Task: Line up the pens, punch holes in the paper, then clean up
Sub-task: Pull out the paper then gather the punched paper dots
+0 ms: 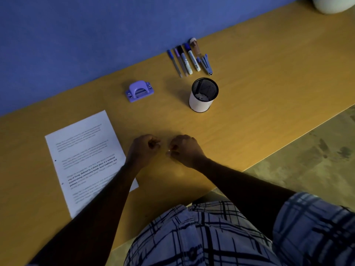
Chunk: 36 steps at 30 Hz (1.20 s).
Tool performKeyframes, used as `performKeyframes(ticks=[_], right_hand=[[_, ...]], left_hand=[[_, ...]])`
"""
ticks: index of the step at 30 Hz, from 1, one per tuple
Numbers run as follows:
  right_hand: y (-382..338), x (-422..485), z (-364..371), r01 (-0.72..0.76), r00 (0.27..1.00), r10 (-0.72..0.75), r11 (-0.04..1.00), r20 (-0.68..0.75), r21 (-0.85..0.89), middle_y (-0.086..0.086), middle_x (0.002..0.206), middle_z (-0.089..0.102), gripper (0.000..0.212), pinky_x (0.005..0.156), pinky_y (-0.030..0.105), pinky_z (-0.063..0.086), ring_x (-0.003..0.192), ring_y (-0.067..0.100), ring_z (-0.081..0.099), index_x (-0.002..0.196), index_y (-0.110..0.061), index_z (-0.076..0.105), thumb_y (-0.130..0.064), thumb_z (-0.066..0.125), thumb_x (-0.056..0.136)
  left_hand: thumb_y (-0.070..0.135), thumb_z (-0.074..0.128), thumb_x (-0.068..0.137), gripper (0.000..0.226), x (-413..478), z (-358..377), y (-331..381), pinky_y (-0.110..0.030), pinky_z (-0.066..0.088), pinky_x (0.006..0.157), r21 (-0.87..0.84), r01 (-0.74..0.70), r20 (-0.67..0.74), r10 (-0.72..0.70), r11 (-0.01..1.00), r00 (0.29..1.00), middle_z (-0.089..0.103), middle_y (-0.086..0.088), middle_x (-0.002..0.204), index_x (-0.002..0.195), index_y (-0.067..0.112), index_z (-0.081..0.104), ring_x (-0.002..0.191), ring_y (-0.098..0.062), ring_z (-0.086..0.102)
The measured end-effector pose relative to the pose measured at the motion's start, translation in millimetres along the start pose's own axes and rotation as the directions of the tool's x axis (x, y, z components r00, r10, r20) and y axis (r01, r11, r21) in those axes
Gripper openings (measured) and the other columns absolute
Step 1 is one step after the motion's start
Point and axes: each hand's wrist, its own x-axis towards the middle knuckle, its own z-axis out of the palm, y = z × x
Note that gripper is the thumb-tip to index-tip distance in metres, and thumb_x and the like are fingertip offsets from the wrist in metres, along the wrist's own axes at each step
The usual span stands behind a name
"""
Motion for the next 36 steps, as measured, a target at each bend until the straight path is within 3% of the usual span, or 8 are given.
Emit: performKeyframes(ticks=[7, 13, 18, 24, 26, 30, 33, 36], right_hand=[[-7, -1, 10, -0.056, 0.997, 0.053, 0.996, -0.048, -0.07, -0.004, 0.111, 0.066, 0.017, 0.092, 0.039, 0.041, 0.108, 0.023, 0.055, 0.102, -0.023, 0.071, -0.03, 0.063, 0.089], [-15, 0, 9, -0.044, 0.999, 0.044, 0.982, -0.002, -0.186, 0.004, 0.108, 0.061, 0.028, 0.091, 0.043, 0.038, 0.104, 0.026, 0.054, 0.105, -0.015, 0.067, -0.03, 0.047, 0.093], [-4, -1, 5, -0.094, 0.994, 0.105, 0.961, 0.026, -0.259, 0.007, 0.113, 0.058, 0.022, 0.093, 0.043, 0.034, 0.108, 0.026, 0.051, 0.11, -0.013, 0.061, -0.025, 0.05, 0.095], [21, -4, -23, -0.255, 0.967, 0.254, 0.953, 0.029, 0.162, 0.003, 0.097, 0.053, 0.015, 0.086, 0.042, 0.037, 0.098, 0.025, 0.053, 0.093, -0.01, 0.057, -0.02, 0.047, 0.098], [22, -5, -34, -0.207, 0.976, 0.217, 0.94, -0.007, 0.27, 0.003, 0.093, 0.055, 0.014, 0.08, 0.037, 0.041, 0.089, 0.022, 0.053, 0.088, -0.01, 0.058, -0.017, 0.05, 0.098], [19, -2, -68, -0.062, 0.963, 0.174, 0.886, -0.207, 0.459, -0.009, 0.069, 0.045, 0.029, 0.059, 0.022, 0.033, 0.063, 0.005, 0.043, 0.071, -0.023, 0.047, -0.014, 0.056, 0.097], [21, 4, -96, 0.024, 0.92, 0.182, 0.858, -0.347, 0.513, -0.009, 0.067, 0.046, 0.022, 0.057, 0.023, 0.033, 0.06, 0.002, 0.042, 0.076, -0.018, 0.051, -0.014, 0.057, 0.096], [29, 15, -121, 0.035, 0.874, 0.21, 0.872, -0.438, 0.488, -0.014, 0.071, 0.05, 0.022, 0.055, 0.011, 0.032, 0.062, -0.006, 0.047, 0.076, -0.024, 0.053, -0.015, 0.058, 0.095]], left_hand=[[0.026, 0.069, 0.087, 0.023, -3, -1, -1, -0.03, 0.055, 0.08, 0.007, 0.021, 0.0, -0.021, 1.0, 1.0, 0.073, 0.001, 0.1, 0.106, 0.014, 0.07, 0.087, -0.007, 0.064], [0.026, 0.068, 0.088, 0.025, -9, -6, 0, -0.033, 0.056, 0.083, 0.01, 0.011, 0.021, -0.011, 1.0, 1.0, 0.072, -0.001, 0.103, 0.109, 0.013, 0.069, 0.091, -0.01, 0.065], [0.024, 0.067, 0.089, 0.023, -13, -9, 0, -0.03, 0.055, 0.083, 0.011, 0.008, 0.012, -0.008, 1.0, 1.0, 0.071, -0.001, 0.103, 0.109, 0.012, 0.069, 0.092, -0.01, 0.065], [0.025, 0.066, 0.089, 0.02, -12, -8, 4, -0.03, 0.054, 0.08, 0.024, 0.025, 0.013, -0.025, 0.999, 1.0, 0.071, 0.002, 0.098, 0.105, 0.015, 0.07, 0.087, -0.009, 0.064], [0.024, 0.066, 0.089, 0.019, -11, -6, 8, -0.032, 0.055, 0.082, 0.025, 0.032, 0.025, -0.033, 0.999, 0.999, 0.071, 0.002, 0.099, 0.105, 0.015, 0.069, 0.09, -0.011, 0.065], [0.022, 0.067, 0.088, 0.018, -4, -2, 20, -0.038, 0.056, 0.087, 0.026, 0.022, 0.041, -0.023, 0.999, 0.999, 0.072, -0.003, 0.101, 0.104, 0.013, 0.07, 0.093, -0.016, 0.066], [0.023, 0.065, 0.089, 0.018, 5, -1, 33, -0.041, 0.056, 0.086, 0.027, -0.003, 0.059, 0.002, 1.0, 0.998, 0.072, -0.002, 0.1, 0.103, 0.014, 0.07, 0.092, -0.016, 0.066], [0.024, 0.066, 0.088, 0.017, 17, -2, 47, -0.038, 0.056, 0.083, 0.023, -0.029, 0.043, 0.028, 0.999, 0.999, 0.073, -0.001, 0.097, 0.1, 0.014, 0.072, 0.088, -0.015, 0.067]])
